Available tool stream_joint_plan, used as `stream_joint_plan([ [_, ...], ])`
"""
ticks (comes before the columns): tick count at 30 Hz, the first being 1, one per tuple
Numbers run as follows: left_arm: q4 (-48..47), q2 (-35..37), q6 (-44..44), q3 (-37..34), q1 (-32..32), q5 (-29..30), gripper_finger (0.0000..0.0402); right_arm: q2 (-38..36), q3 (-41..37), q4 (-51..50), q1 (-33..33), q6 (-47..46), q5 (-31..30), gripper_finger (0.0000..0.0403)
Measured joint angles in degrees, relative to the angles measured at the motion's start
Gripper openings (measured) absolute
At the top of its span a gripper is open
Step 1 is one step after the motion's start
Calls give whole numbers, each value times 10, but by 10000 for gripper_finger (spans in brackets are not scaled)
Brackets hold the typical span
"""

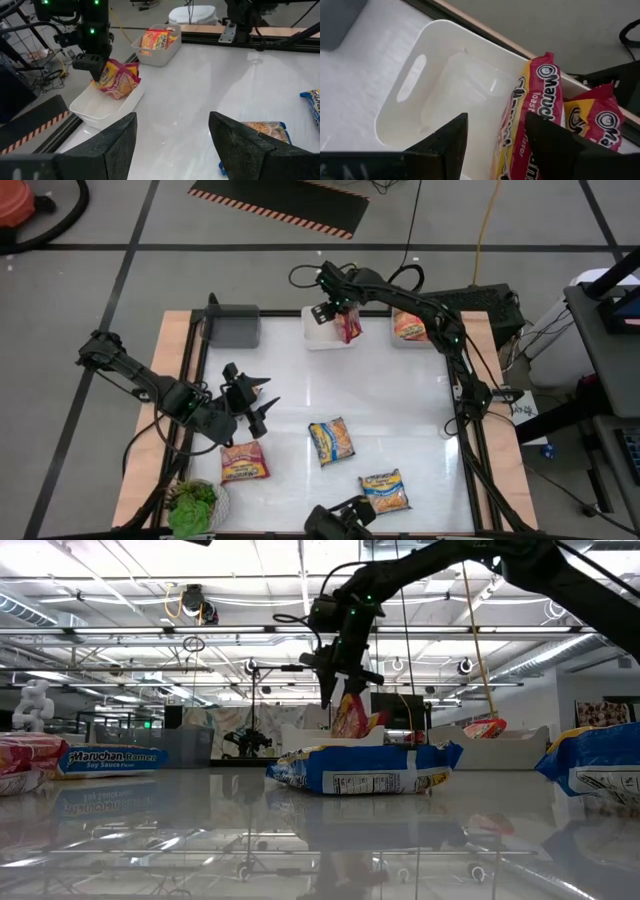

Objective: Sort Maruchan noodles
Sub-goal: Put the right red noodle pack into the white bin

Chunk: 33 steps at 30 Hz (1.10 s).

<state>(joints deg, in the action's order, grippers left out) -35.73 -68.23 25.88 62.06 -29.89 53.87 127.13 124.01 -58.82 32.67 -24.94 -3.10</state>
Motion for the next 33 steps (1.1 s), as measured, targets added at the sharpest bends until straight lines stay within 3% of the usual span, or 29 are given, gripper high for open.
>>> stream_joint_plan([
  [22, -2, 0, 21, 0, -7, 0, 253, -30, -1, -86, 18, 15, -11, 192],
  [33, -2, 0, 19, 0, -7, -9, 253, -26, -4, -108, 20, 3, 56, 192],
])
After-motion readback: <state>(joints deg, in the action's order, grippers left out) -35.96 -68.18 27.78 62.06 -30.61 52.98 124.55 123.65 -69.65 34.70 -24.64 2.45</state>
